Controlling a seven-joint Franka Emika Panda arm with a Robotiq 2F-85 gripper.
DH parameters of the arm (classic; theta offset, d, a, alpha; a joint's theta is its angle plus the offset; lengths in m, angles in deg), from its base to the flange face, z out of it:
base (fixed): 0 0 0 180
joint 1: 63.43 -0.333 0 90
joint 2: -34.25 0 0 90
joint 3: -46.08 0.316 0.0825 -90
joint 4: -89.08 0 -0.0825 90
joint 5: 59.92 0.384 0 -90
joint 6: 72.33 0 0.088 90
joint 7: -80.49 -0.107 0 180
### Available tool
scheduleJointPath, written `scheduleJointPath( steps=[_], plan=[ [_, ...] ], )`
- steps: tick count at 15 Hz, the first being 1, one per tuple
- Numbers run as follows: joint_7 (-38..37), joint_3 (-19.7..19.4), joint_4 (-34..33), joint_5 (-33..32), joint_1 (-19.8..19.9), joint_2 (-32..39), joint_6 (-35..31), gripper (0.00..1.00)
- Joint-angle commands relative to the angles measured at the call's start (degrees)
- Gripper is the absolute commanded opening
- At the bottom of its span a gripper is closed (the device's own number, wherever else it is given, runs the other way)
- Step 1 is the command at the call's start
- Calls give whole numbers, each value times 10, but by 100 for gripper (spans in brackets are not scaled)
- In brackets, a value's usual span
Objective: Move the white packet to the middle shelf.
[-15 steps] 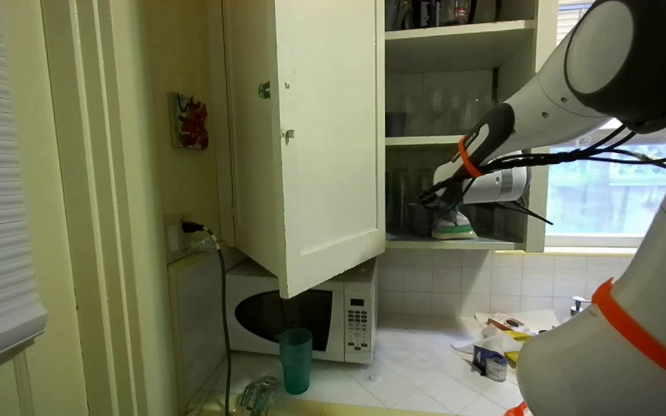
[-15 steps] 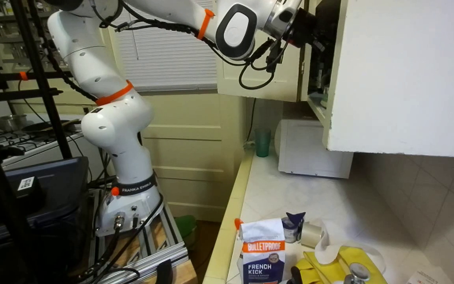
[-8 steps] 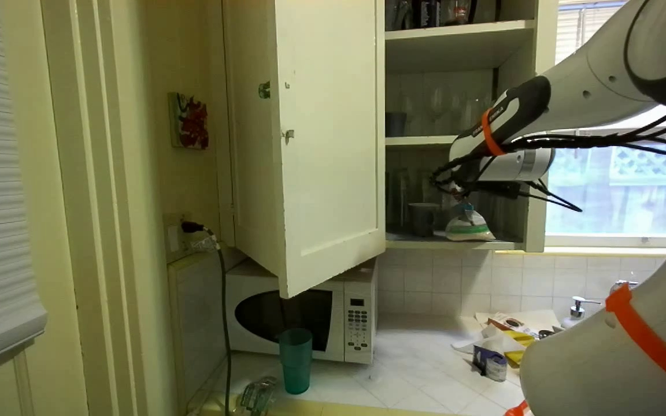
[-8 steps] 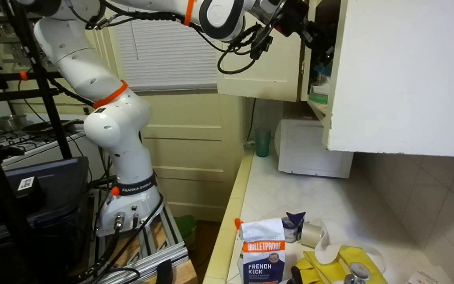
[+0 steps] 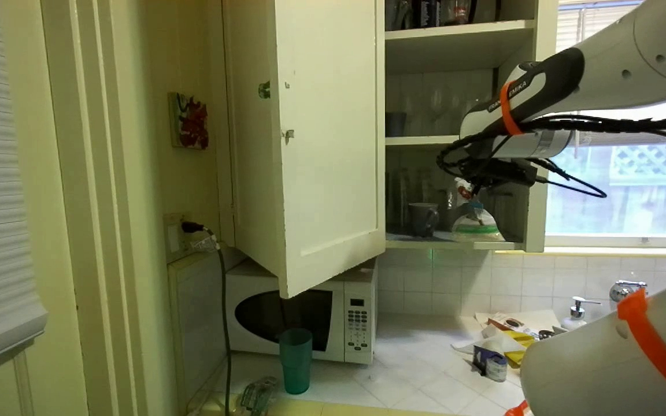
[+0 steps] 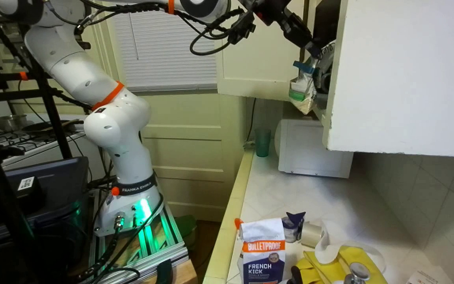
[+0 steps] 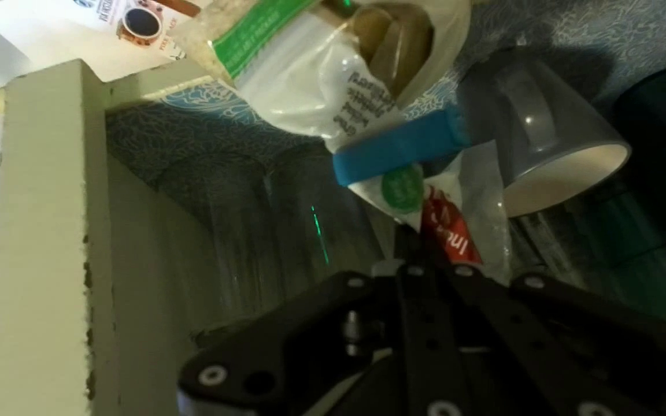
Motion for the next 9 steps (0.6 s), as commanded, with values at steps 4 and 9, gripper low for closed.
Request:
scheduleJointPath(
  steps=[4, 9],
  plan=[
    [-65, 40, -42, -23, 35, -46, 111, 0],
    [-71, 50, -93, -26, 26, -55, 185, 0]
  ],
)
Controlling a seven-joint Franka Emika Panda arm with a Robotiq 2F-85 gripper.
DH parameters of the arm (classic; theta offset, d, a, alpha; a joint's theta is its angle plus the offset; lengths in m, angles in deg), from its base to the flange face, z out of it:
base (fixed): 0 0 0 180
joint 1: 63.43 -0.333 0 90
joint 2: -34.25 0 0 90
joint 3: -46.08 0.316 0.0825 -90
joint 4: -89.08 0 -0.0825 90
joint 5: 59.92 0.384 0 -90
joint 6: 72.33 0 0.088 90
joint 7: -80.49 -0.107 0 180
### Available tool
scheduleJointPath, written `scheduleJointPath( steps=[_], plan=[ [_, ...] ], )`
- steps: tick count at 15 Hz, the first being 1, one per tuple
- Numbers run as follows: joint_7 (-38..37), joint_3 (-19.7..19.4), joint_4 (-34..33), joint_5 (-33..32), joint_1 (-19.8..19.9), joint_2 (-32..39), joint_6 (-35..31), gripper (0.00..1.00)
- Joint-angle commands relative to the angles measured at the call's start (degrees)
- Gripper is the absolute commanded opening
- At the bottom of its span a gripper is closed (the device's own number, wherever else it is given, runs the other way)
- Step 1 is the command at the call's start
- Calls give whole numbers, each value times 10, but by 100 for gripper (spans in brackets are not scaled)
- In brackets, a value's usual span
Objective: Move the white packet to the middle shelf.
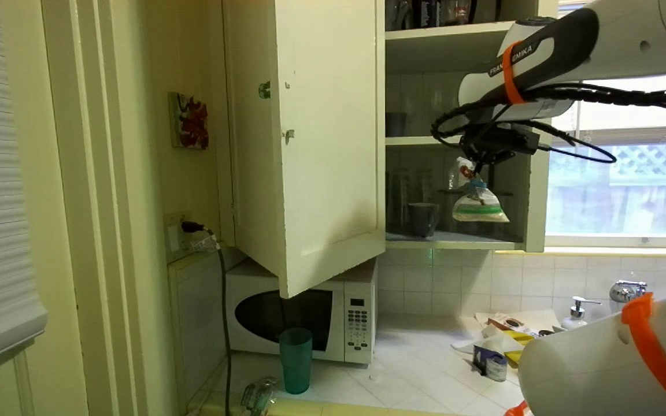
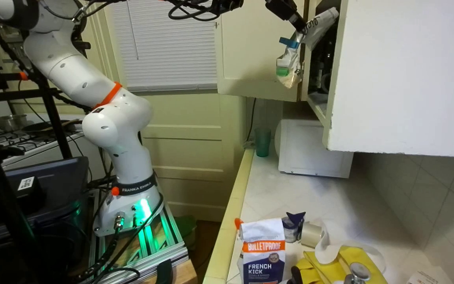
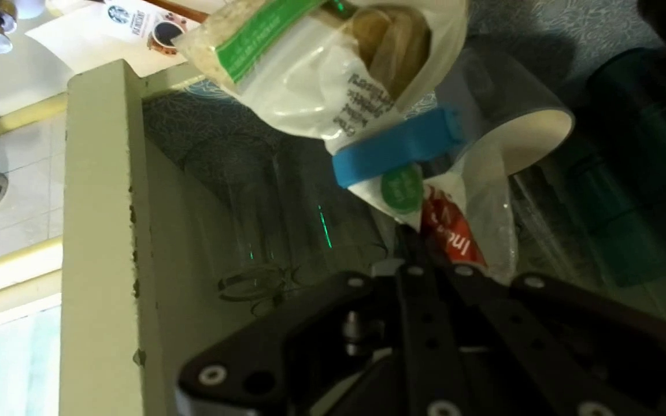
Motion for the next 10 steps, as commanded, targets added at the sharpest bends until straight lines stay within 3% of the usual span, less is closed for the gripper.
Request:
scheduleJointPath(
  steps=[1, 6, 10],
  plan=[
    [-17, 4, -45, -16, -7, -5, 70, 0],
    [-17, -2, -127, -13, -30, 7, 176, 0],
    [-36, -3, -182, -16, -40, 21, 192, 0]
  ],
)
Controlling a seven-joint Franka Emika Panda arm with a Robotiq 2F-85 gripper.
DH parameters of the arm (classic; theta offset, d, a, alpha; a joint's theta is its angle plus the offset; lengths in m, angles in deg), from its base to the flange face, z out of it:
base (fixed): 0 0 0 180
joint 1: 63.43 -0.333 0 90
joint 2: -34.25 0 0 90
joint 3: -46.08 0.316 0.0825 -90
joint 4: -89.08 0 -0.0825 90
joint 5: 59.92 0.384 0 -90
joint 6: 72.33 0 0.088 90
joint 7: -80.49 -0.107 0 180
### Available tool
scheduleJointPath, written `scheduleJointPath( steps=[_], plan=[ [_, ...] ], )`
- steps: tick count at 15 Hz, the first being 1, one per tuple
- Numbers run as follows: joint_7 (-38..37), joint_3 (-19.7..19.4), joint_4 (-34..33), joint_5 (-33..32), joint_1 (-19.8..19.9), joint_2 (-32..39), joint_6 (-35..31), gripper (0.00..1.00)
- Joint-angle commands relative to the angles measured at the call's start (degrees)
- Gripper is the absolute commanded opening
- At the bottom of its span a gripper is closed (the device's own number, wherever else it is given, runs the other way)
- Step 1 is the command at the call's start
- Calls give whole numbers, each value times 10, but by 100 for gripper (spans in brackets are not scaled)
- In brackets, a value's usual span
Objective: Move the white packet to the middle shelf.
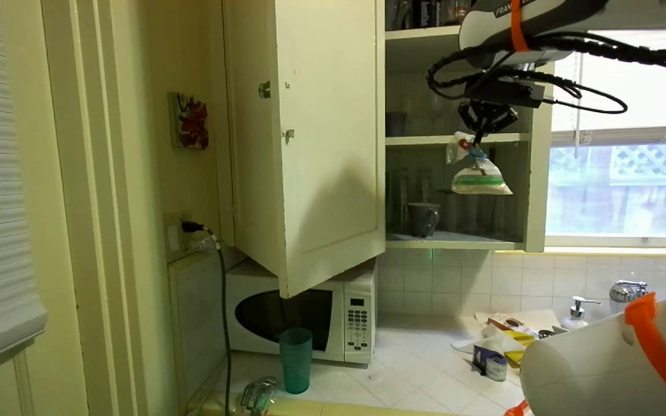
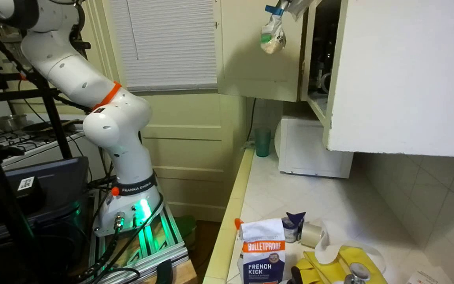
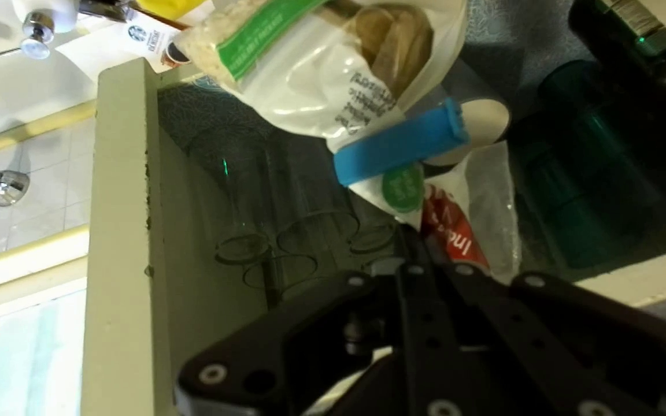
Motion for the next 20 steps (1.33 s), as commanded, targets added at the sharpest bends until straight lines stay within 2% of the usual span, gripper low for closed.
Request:
scheduleJointPath(
  steps=[1, 5, 10, 14, 16, 17, 18, 20],
  plan=[
    [-25, -9, -55, -17, -21, 22, 11, 0],
    [-12, -14, -70, -27, -36, 28, -63, 0],
    [4, -33, -78, -14, -54, 51, -207, 0],
    [36, -58, -79, 10, -83, 73, -321, 0],
    [30, -62, -85, 18, -82, 97, -377, 0],
    [24, -63, -89, 22, -80, 111, -395, 0],
    [26, -51, -66, 12, -67, 82, -365, 0],
    [25, -51, -67, 12, -66, 91, -371, 1]
  ],
)
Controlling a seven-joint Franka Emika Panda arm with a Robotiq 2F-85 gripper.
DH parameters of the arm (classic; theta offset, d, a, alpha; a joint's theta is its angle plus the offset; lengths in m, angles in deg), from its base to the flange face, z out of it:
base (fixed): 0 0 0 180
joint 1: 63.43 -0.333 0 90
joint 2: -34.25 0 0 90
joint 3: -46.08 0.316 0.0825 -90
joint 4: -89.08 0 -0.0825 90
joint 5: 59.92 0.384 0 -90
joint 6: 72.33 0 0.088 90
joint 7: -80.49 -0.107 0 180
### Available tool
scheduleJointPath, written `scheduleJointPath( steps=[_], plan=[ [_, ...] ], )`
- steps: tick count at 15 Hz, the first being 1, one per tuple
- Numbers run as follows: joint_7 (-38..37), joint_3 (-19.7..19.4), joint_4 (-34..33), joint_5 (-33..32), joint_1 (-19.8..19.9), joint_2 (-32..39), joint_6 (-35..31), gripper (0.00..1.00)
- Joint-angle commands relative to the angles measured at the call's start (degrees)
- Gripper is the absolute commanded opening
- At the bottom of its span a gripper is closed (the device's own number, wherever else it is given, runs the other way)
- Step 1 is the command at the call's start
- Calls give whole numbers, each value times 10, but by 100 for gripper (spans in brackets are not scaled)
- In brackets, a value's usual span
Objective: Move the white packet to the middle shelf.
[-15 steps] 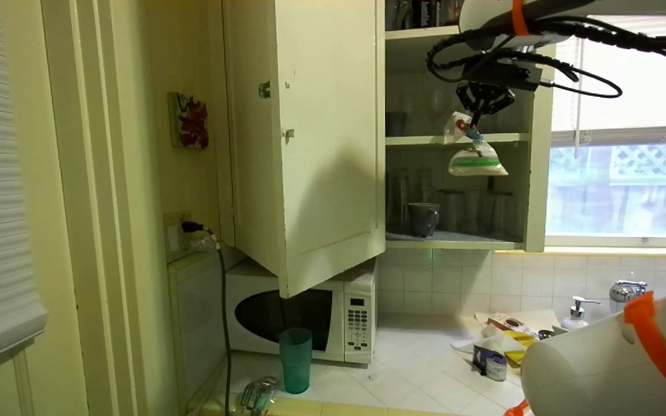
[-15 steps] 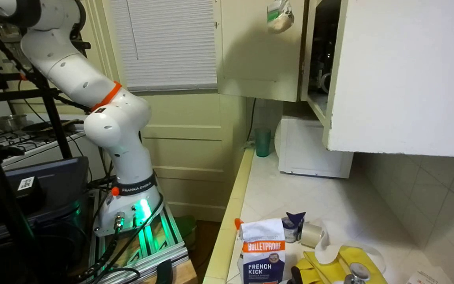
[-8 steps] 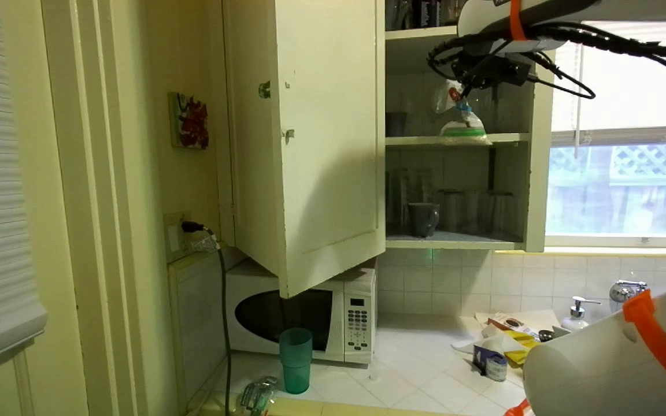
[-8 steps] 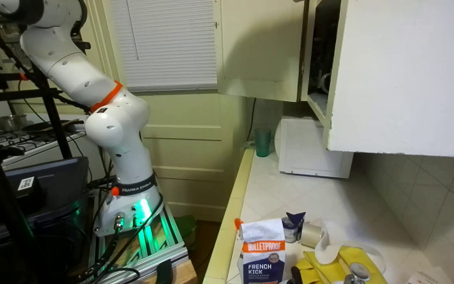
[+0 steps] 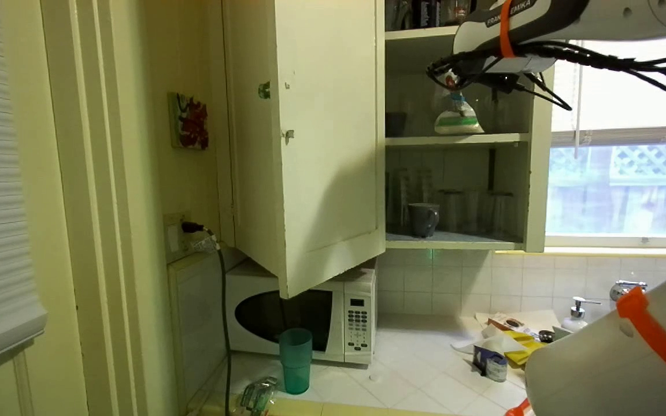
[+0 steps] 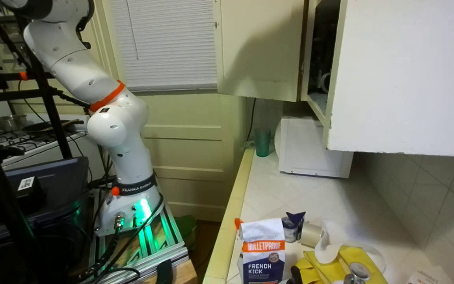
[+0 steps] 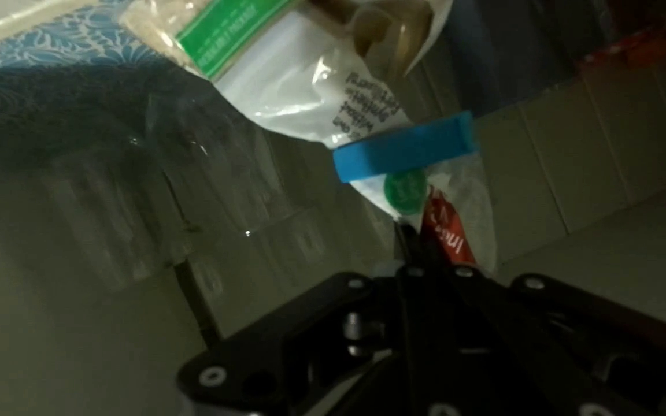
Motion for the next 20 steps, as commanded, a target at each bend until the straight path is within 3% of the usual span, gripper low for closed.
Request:
scheduleJointPath(
  steps=[1, 3, 10, 19, 20],
  plan=[
    [6, 4, -1, 8, 5, 2, 0, 1],
    [6, 5, -1, 8, 5, 0, 0, 1],
    [-26, 29, 12, 34, 10, 31, -91, 0],
    [-145, 105, 6, 20, 108, 99, -211, 0],
    [-151, 113, 6, 20, 118, 99, -205, 26]
  ],
)
